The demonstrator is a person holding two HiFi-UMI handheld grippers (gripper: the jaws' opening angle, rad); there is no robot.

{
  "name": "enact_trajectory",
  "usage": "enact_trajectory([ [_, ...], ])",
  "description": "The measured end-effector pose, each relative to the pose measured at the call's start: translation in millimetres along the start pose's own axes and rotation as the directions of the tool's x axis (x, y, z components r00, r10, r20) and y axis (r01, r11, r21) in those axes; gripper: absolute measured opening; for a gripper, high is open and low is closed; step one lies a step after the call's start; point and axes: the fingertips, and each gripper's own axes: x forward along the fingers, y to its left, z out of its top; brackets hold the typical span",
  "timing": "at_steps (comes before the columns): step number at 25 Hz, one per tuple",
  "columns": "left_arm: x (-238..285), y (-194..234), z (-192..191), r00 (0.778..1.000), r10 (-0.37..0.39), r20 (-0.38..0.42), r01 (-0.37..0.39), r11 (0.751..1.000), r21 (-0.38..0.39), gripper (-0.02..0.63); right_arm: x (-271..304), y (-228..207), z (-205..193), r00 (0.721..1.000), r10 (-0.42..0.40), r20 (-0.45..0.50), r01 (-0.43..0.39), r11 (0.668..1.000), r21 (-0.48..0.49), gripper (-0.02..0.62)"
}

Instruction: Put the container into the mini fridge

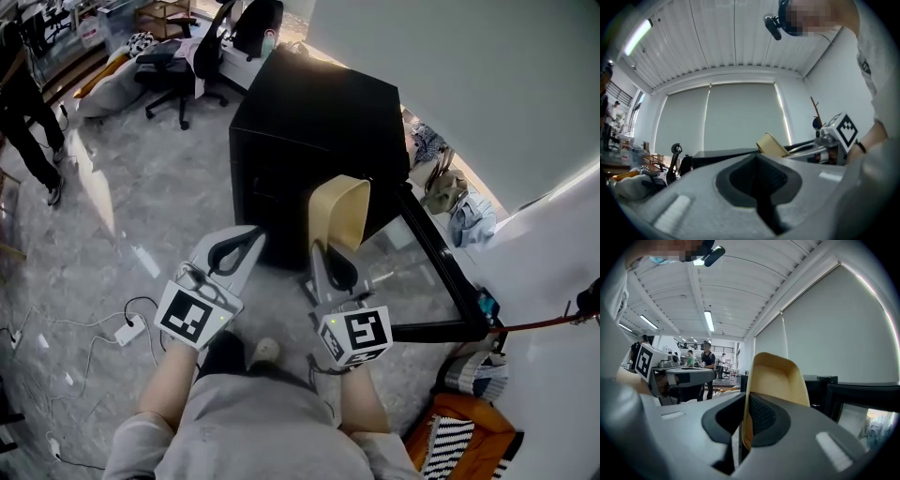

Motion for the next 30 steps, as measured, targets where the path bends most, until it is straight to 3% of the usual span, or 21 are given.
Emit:
enact_trajectory([
  [14,14.1,52.7,-20.7,0.999,-0.048,-0.010,0.047,0.996,-0.071,0.002,61.5,1.4,-37.8,0.978,0.036,-0.206,-0.069,0.985,-0.156,0.017],
  [25,15.7,65.9,-57.2,0.998,-0.039,-0.045,0.034,0.994,-0.107,0.002,99.9,6.0,-106.5,0.910,0.127,-0.395,-0.262,0.914,-0.310,0.014],
  [30,12.5,63.4,-77.1,0.998,-0.019,-0.065,0.011,0.992,-0.129,0.002,108.2,7.0,-139.0,0.870,0.171,-0.463,-0.349,0.877,-0.331,0.014],
])
